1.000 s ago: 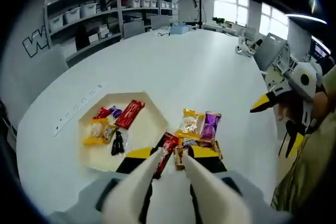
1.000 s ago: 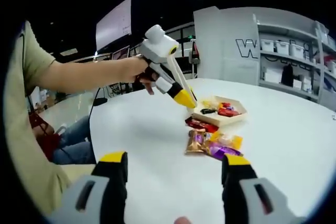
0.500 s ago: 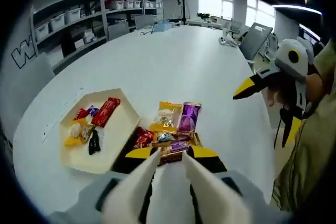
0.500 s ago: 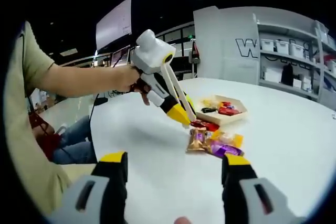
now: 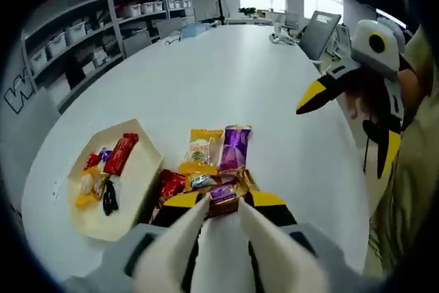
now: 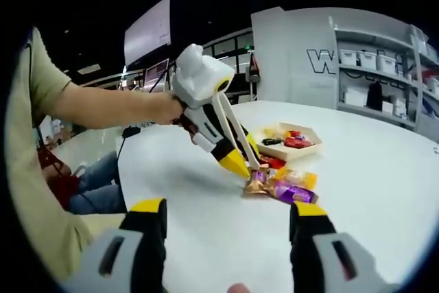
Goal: Place the target food into the container with the food tongs after gripping and lifting it, then release it inside without dropping or visibly crushing the food.
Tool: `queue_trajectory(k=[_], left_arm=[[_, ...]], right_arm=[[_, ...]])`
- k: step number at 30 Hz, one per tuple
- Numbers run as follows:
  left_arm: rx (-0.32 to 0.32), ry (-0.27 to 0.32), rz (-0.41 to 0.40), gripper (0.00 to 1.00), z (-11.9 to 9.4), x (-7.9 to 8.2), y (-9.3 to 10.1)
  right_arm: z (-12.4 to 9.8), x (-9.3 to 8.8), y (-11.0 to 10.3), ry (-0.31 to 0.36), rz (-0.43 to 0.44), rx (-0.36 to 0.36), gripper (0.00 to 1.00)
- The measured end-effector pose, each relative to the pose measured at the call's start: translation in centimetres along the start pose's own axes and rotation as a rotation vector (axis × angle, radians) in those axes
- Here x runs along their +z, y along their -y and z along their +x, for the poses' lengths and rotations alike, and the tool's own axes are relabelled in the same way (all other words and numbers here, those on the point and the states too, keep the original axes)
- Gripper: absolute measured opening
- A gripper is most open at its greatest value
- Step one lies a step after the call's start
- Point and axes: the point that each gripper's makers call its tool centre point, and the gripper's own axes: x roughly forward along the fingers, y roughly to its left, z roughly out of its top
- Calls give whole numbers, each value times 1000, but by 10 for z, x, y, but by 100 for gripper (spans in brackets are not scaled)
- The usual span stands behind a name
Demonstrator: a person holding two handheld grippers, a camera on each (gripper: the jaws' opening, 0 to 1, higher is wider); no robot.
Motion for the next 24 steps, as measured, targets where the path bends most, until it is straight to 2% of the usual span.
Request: queue_trajectory(k=[11,17,24], left_arm=[[12,-32,35,24,-1,-4,0],[17,-60,40,24,-8,-12,6],[0,-72,37,25,-12,-14,17]], right_arm=[[0,-2,0,-2,5,1,71],[1,-2,0,-3,6,2,71],[2,-3,-2,-3,4,6,71]])
